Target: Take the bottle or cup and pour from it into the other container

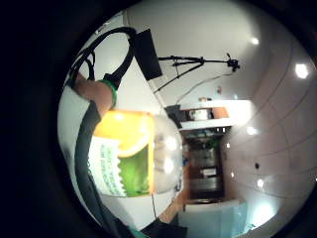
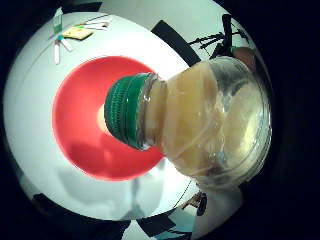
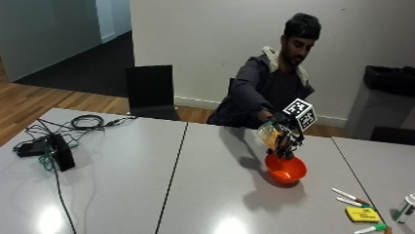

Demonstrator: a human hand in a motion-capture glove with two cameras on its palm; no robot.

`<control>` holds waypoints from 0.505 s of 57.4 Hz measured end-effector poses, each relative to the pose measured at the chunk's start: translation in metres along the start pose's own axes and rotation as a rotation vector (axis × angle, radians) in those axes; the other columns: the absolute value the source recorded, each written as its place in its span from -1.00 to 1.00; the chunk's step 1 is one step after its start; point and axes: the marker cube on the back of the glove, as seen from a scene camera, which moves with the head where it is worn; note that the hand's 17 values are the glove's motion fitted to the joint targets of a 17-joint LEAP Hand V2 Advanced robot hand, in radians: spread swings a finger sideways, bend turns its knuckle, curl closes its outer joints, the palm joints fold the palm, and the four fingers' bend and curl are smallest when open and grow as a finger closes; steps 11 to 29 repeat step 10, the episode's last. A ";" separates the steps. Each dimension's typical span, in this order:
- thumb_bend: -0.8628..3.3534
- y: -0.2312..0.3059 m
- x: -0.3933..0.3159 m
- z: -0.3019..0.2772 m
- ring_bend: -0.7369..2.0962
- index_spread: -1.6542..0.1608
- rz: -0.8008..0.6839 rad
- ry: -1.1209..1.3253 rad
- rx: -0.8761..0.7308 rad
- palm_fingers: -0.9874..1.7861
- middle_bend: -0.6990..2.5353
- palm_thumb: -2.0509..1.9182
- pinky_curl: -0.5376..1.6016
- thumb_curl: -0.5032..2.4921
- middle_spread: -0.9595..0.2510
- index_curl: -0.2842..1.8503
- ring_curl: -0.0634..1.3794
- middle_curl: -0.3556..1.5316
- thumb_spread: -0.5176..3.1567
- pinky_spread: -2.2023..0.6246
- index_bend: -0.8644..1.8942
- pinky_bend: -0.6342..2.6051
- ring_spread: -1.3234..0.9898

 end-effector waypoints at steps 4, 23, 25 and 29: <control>-0.61 0.000 0.001 0.000 -0.12 0.46 -0.004 -0.012 0.004 0.57 -0.39 0.53 -0.18 -0.33 0.02 -0.43 -0.39 -0.19 -0.42 0.46 -0.28 -0.36 -0.05; -0.61 0.004 0.002 -0.001 -0.12 0.46 -0.001 -0.032 -0.002 0.57 -0.39 0.53 -0.18 -0.33 0.02 -0.43 -0.39 -0.19 -0.42 0.46 -0.27 -0.36 -0.05; -0.61 0.004 0.002 -0.001 -0.12 0.46 -0.001 -0.032 -0.002 0.57 -0.39 0.53 -0.18 -0.33 0.02 -0.43 -0.39 -0.19 -0.42 0.46 -0.27 -0.36 -0.05; -0.61 0.004 0.002 -0.001 -0.12 0.46 -0.001 -0.032 -0.002 0.57 -0.39 0.53 -0.18 -0.33 0.02 -0.43 -0.39 -0.19 -0.42 0.46 -0.27 -0.36 -0.05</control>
